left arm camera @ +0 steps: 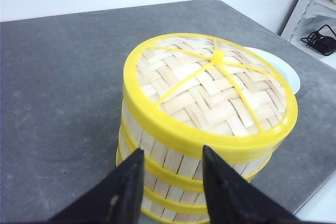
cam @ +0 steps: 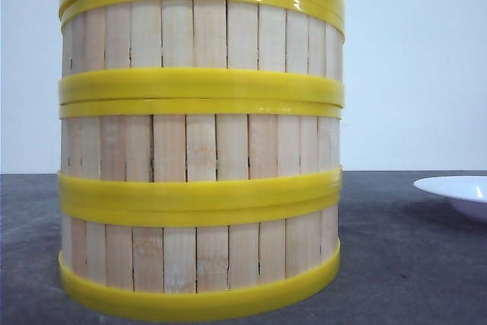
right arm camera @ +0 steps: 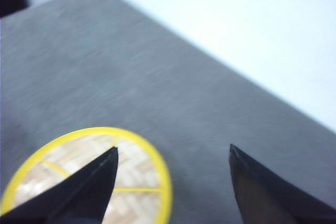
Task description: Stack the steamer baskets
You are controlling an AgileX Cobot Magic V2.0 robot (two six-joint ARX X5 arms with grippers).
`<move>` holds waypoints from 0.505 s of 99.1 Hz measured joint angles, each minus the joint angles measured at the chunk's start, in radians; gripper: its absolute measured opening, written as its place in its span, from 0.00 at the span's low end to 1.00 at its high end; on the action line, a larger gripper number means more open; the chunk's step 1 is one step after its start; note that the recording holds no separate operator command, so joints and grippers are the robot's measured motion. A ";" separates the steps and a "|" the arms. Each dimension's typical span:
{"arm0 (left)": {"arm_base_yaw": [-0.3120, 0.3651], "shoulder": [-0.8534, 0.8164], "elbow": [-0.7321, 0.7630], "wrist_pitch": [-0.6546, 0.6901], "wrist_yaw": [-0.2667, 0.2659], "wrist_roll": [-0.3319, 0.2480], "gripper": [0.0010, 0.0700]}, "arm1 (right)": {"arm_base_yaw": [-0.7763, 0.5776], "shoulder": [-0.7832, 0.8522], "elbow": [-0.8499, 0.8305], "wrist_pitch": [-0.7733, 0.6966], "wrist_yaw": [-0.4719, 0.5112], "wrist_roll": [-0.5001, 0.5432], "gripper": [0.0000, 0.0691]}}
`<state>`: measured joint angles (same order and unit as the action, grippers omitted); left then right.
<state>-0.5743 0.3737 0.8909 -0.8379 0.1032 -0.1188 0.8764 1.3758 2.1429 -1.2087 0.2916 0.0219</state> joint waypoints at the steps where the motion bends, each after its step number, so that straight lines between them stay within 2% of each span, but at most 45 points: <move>1: 0.000 0.000 0.000 0.001 0.000 0.000 0.27 | 0.000 -0.006 -0.001 -0.002 0.004 0.000 0.60; 23: 0.000 0.000 0.000 0.044 0.000 0.000 0.27 | 0.000 -0.166 -0.177 -0.008 0.048 0.000 0.60; 36: 0.000 0.001 -0.002 0.060 0.000 0.004 0.27 | 0.000 -0.297 -0.398 0.068 0.050 0.013 0.60; 50: 0.000 0.014 -0.031 0.058 0.000 0.017 0.27 | 0.001 -0.460 -0.698 0.217 0.050 0.068 0.60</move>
<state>-0.5747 0.3874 0.8604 -0.7803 0.1032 -0.1020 0.8772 0.9157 1.4452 -0.9913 0.3416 0.0902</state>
